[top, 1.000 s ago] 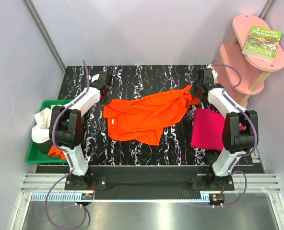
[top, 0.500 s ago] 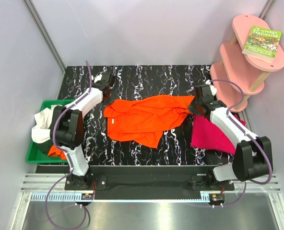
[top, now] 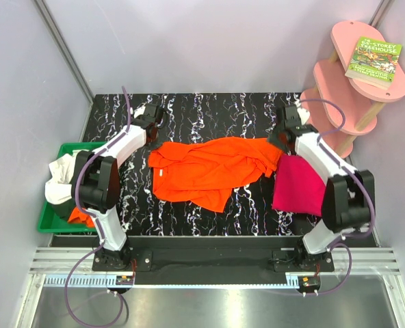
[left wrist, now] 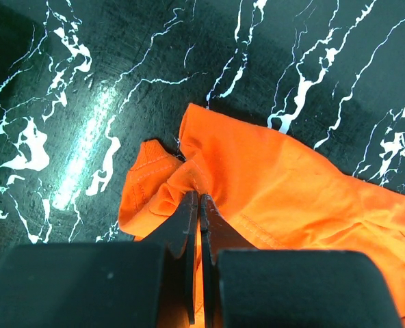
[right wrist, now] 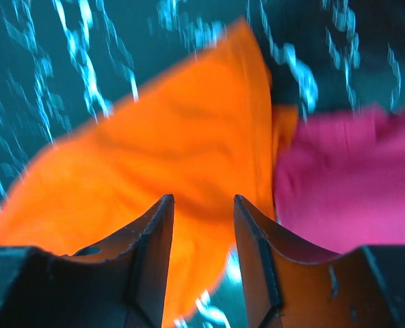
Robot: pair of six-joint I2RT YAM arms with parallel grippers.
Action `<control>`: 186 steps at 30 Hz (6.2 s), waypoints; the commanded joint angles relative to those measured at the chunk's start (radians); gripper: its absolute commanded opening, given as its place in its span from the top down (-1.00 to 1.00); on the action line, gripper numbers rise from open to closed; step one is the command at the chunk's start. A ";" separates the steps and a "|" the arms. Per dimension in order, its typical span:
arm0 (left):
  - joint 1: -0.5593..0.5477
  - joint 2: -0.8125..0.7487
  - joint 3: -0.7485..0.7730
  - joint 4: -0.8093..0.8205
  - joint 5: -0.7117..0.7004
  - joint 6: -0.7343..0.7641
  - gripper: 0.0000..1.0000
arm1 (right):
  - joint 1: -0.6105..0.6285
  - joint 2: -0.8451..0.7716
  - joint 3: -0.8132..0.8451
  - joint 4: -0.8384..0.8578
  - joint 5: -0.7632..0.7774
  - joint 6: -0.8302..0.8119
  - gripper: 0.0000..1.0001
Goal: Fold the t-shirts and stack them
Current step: Flatten out the tshirt
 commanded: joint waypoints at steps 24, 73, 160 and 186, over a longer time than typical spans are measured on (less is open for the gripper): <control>-0.041 0.015 0.009 0.020 0.044 0.007 1.00 | 0.039 0.013 -0.124 0.133 0.010 -0.018 0.12; -0.127 -0.107 -0.113 0.020 -0.005 -0.011 1.00 | 0.052 0.002 -0.229 0.155 0.076 0.030 0.71; -0.463 -0.718 0.470 -0.175 -0.625 0.683 1.00 | 0.197 -0.469 0.501 -0.188 0.327 -0.516 1.00; -0.405 -0.538 0.594 -0.047 -0.569 0.746 1.00 | 0.170 -0.202 0.750 -0.098 0.268 -0.524 1.00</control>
